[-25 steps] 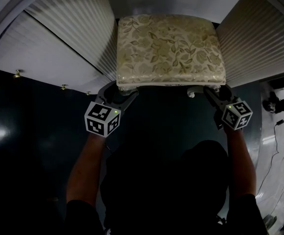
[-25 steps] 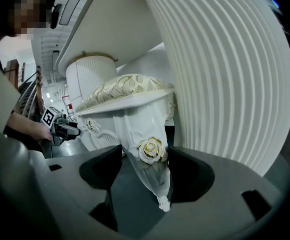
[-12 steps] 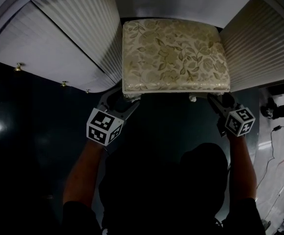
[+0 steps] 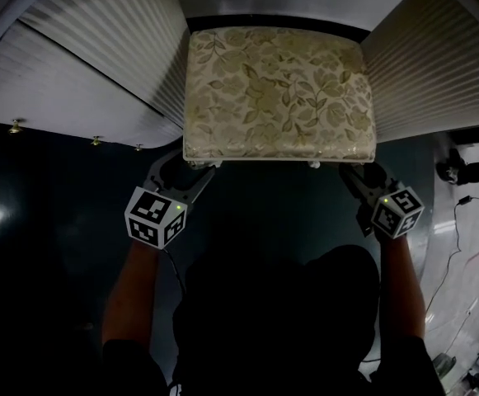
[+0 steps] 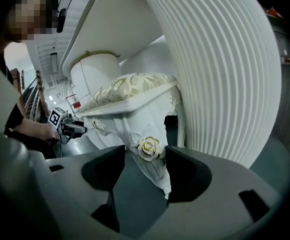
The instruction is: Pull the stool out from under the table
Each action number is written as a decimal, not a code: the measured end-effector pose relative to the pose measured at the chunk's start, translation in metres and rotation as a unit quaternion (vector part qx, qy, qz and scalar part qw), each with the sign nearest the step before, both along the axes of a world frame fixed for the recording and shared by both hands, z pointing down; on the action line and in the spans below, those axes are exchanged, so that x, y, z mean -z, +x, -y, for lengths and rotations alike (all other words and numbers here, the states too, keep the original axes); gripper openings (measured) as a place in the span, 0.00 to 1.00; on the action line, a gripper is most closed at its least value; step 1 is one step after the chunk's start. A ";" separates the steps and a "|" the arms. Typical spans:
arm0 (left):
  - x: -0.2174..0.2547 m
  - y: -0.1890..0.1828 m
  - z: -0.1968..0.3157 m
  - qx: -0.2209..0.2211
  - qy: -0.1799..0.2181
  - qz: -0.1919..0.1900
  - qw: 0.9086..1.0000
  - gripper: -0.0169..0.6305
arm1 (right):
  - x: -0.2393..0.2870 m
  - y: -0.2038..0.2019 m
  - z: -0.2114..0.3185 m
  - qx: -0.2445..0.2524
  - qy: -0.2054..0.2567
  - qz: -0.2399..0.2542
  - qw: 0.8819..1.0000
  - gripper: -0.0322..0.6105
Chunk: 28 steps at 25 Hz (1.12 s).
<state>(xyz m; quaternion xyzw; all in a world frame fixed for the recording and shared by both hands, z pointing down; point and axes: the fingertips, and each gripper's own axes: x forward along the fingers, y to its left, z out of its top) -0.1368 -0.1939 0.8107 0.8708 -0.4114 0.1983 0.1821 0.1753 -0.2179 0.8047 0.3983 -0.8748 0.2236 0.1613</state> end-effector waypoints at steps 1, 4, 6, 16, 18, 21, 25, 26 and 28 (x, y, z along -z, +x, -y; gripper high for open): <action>0.000 0.001 -0.001 0.005 -0.011 -0.002 1.000 0.43 | 0.000 -0.001 -0.002 0.001 -0.011 -0.001 1.000 0.43; 0.001 0.002 0.000 0.012 -0.041 -0.006 0.999 0.44 | 0.000 -0.003 -0.003 0.013 -0.035 -0.012 0.999 0.43; -0.001 0.001 0.001 -0.004 -0.054 -0.010 0.998 0.44 | -0.001 -0.004 -0.001 0.012 -0.036 -0.028 0.999 0.43; -0.003 -0.004 0.005 -0.050 -0.102 0.010 0.994 0.36 | -0.004 -0.008 0.009 -0.037 -0.061 -0.040 0.997 0.44; -0.005 -0.003 0.007 -0.031 -0.117 0.020 0.992 0.37 | -0.004 -0.007 0.008 -0.034 -0.073 -0.054 0.995 0.44; -0.009 0.001 0.008 -0.007 -0.142 0.023 0.990 0.39 | -0.004 -0.006 0.006 -0.026 -0.096 -0.069 0.993 0.44; -0.002 0.000 0.002 0.006 -0.189 0.025 0.982 0.41 | -0.003 -0.007 -0.002 -0.014 -0.145 -0.084 0.986 0.44; 0.003 0.002 -0.001 0.000 -0.198 0.029 0.980 0.47 | -0.001 -0.005 -0.003 -0.020 -0.159 -0.077 0.984 0.44; 0.017 0.007 -0.009 -0.024 -0.206 0.050 0.977 0.53 | 0.012 0.000 -0.003 -0.045 -0.184 -0.043 0.981 0.44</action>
